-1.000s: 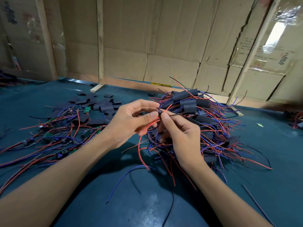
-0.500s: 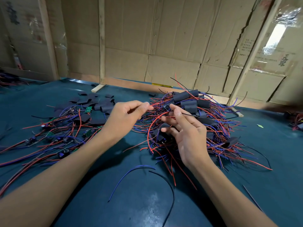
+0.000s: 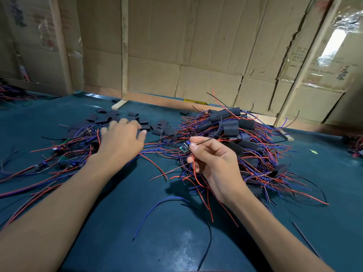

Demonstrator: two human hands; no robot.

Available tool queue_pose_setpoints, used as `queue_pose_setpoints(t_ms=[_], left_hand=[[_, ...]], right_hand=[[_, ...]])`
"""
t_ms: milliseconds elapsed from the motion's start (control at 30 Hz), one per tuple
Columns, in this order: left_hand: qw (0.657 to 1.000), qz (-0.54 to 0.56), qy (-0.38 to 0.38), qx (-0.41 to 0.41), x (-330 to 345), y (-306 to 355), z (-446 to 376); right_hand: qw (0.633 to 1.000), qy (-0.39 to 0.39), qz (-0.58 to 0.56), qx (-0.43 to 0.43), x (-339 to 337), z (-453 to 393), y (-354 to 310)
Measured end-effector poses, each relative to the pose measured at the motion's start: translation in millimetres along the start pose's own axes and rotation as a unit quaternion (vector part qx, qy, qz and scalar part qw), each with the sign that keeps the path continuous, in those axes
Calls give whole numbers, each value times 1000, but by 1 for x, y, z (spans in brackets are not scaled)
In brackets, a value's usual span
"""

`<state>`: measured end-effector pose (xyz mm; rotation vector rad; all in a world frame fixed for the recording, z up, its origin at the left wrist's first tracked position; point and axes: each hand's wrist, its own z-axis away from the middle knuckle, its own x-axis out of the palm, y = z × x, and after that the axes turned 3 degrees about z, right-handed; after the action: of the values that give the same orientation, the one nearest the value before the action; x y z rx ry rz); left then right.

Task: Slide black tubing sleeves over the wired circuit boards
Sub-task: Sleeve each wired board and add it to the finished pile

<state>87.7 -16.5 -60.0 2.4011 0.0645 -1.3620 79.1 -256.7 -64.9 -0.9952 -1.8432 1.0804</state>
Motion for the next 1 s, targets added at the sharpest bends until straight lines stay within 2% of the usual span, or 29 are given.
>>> queue_pose_setpoints(t_ms=[100,133,200,300,367,500,567,667,767,833,933,1000], left_hand=[[994,23,92,47,-4,7,-4],[994,19,97,44,-5,6,-6],[998,-34,44,2,-3,-3,-7],[977,-115,-90,-157,-2,-21,-5],[969,-121,-116,-182,-2,-26,-5],[985,-87,-71,-133,-8,-29,-10],[987,-61,-65,-134,-12,-31,-10],[988,-70,-47,-133,-15,-31,-9],[984,-126,-36,-123,-19,-26,-8],[985,-130,11,-113,-22,-21,-7],[983,-88,145,-66,-26,-15,-7],[982,-48,179,-25,-26,-12,-6]], right_hand=[[1000,-22,8,5,-1,0,2],[999,-28,11,9,-2,-1,3],[999,-38,19,20,-3,-2,3],[997,-40,52,35,-4,-2,4],[996,-40,68,44,-3,-1,6],[986,-69,128,80,0,2,7],[977,-69,192,58,0,4,8],[925,-64,369,-61,5,9,11],[876,-67,468,-100,9,12,12],[854,-76,504,-105,8,11,11],[839,-105,522,-111,3,10,8],[825,-132,534,-131,3,11,8]])
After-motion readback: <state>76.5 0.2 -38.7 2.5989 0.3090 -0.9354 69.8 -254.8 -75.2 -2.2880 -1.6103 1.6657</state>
